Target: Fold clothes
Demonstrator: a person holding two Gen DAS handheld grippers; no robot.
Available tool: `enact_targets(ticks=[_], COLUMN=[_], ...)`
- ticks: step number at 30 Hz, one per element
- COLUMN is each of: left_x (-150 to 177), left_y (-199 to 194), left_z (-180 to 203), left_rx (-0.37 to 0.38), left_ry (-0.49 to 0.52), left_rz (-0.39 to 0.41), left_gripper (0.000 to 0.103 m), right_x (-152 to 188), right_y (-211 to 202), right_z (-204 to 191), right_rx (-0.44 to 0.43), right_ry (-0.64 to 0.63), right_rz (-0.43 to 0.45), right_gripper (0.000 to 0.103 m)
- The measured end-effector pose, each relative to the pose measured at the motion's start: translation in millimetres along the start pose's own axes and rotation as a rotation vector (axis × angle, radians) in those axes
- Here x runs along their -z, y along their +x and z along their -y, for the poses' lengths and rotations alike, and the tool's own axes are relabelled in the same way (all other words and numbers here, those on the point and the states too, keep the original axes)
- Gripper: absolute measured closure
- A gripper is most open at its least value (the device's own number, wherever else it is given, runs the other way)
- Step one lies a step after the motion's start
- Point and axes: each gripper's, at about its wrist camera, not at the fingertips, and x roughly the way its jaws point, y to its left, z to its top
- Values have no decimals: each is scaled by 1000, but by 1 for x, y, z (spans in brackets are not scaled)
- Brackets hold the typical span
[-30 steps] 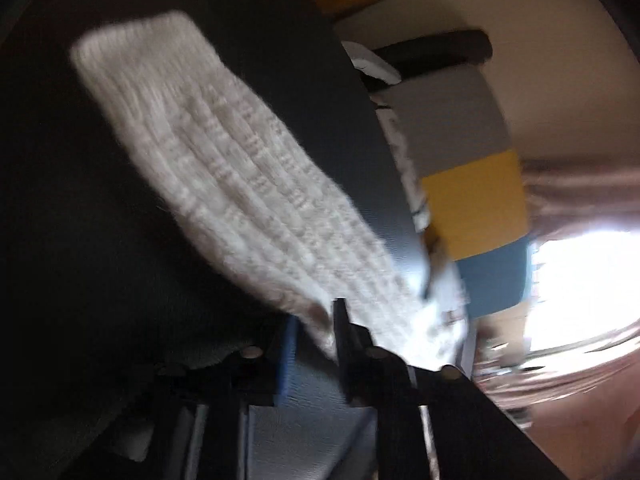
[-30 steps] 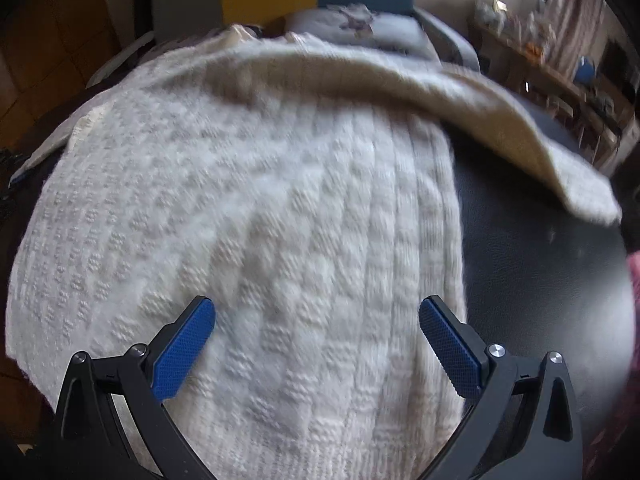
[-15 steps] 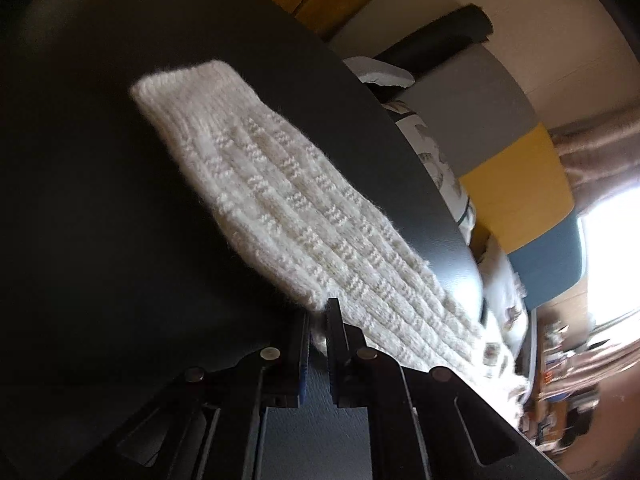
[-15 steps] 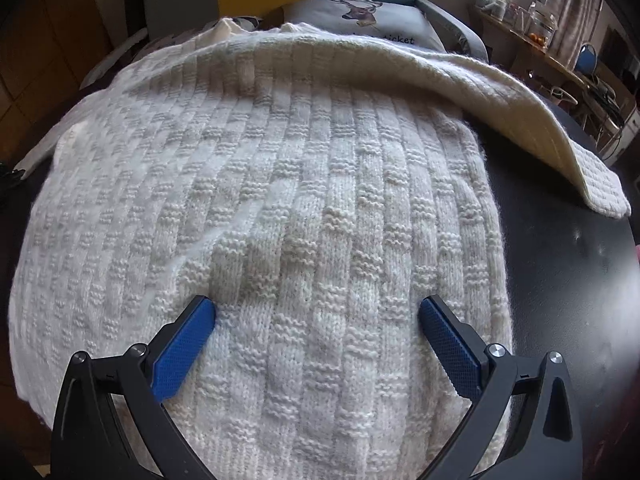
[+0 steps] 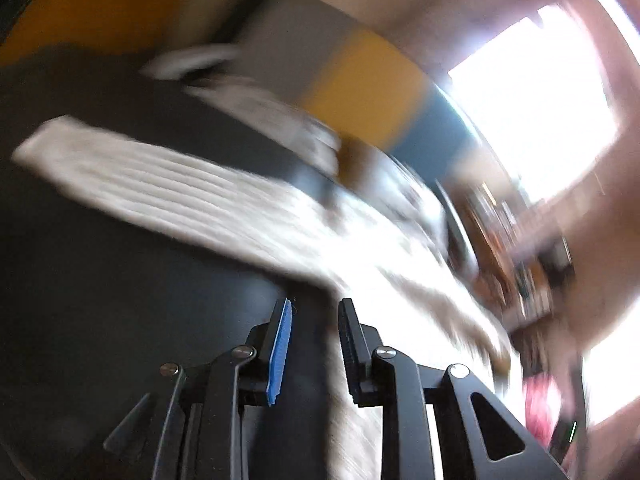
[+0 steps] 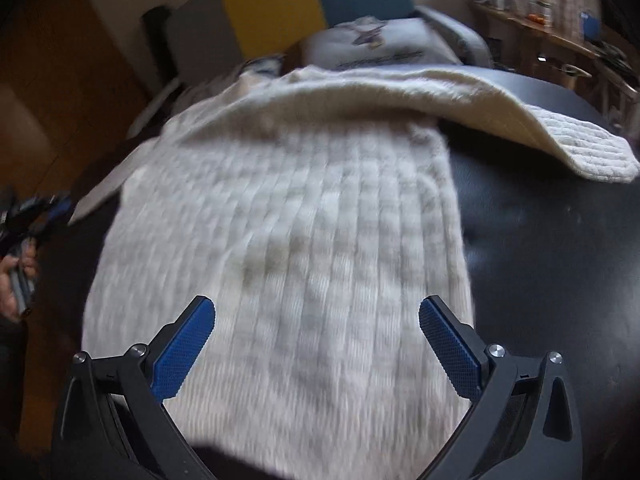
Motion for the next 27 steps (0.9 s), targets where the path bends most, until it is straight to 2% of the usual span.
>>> enact_targets(ticks=[4,6,8,9,10,12,15,17,19,21,23,25,27], left_x=[69,94,119,131,140,145,135,119,114,109,102,107,114], left_y=[37,51,64,69,62,59,60,69,68,63,54,43,38], left_z=[86,106,112,115,119,121,119,114,109,110,110,114,115], left_rx=[63,33,-57,-99,-109,-126,-129,-165,-184,-187,-117,-81,-66], left_ry=[285,370,490,553,635,688,714,754,751,700,616,596,572], left_rz=[-160,-232,-296,-318,-276,-275,-307,-306,-317,-323,-299,-242,-221], left_gripper=[80,80,81,79,78,78,78,78,78,79,79,79,79], right_x=[24,34,39,39,39,40,40,36,32,28,18,11,7], right_y=[6,15,19,19,20,21,26,24,21,17,11,11,23], right_z=[-12,-12,-10,-10,-9,-14,-23,-28,-33,-38,-43,-51,-59], right_rx=[-20,-36,-19,-26,-33,-23,9,-13,-41,-69,-37,19,56], right_ry=[-46,-44,-38,-27,-16,-34,-56,-71,-87,-102,-139,-192,-226], right_rz=[-70,-114,-128,-134,-140,-159,-185,-192,-198,-204,-143,-83,-77], right_gripper=[0,0,0,0,0,0,0,0,0,0,0,0,0])
